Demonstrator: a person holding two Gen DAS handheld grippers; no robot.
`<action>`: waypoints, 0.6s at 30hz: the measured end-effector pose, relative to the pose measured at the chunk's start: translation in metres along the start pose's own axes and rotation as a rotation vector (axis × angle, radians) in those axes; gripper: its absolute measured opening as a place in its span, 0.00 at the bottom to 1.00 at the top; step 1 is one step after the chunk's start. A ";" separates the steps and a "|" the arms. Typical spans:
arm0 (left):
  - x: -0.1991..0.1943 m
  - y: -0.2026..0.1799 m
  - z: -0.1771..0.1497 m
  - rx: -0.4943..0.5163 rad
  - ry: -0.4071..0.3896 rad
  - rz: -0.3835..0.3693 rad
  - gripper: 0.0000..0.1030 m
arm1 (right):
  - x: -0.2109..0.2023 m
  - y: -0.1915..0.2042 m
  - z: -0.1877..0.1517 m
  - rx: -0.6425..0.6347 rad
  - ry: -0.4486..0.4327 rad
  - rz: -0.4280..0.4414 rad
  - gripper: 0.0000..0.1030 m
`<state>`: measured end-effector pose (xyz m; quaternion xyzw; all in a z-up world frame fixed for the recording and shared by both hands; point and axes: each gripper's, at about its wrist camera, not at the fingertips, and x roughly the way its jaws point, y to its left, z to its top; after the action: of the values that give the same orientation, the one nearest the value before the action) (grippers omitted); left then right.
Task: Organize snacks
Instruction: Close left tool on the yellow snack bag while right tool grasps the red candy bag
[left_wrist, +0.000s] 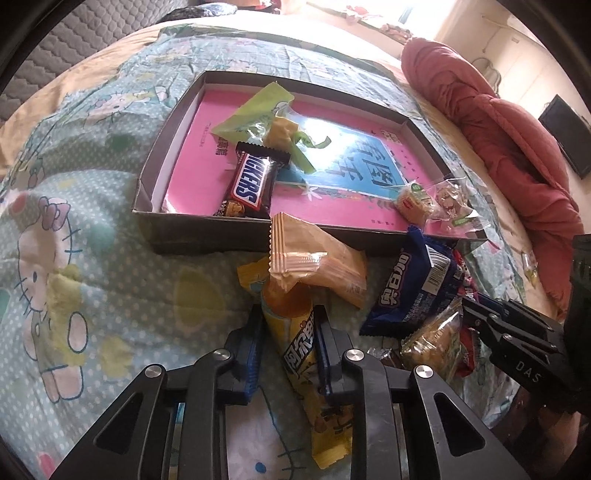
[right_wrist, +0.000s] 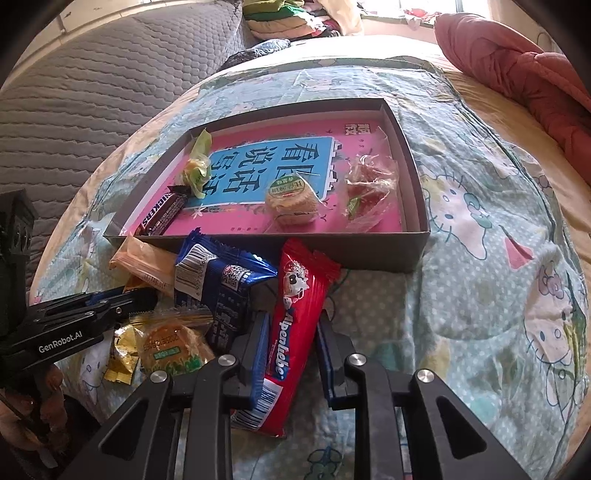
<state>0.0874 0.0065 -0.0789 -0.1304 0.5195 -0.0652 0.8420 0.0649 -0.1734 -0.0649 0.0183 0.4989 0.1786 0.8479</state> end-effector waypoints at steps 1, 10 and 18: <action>-0.002 0.000 -0.001 0.003 -0.001 0.001 0.25 | 0.000 0.000 0.000 0.001 0.000 0.001 0.24; -0.016 -0.001 -0.004 0.015 -0.026 0.029 0.25 | -0.005 -0.002 0.001 0.009 -0.008 0.017 0.24; -0.031 0.003 -0.002 0.012 -0.063 0.045 0.25 | -0.013 -0.002 0.003 0.007 -0.034 0.032 0.24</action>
<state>0.0718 0.0164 -0.0541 -0.1156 0.4953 -0.0452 0.8598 0.0620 -0.1788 -0.0525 0.0322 0.4845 0.1903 0.8532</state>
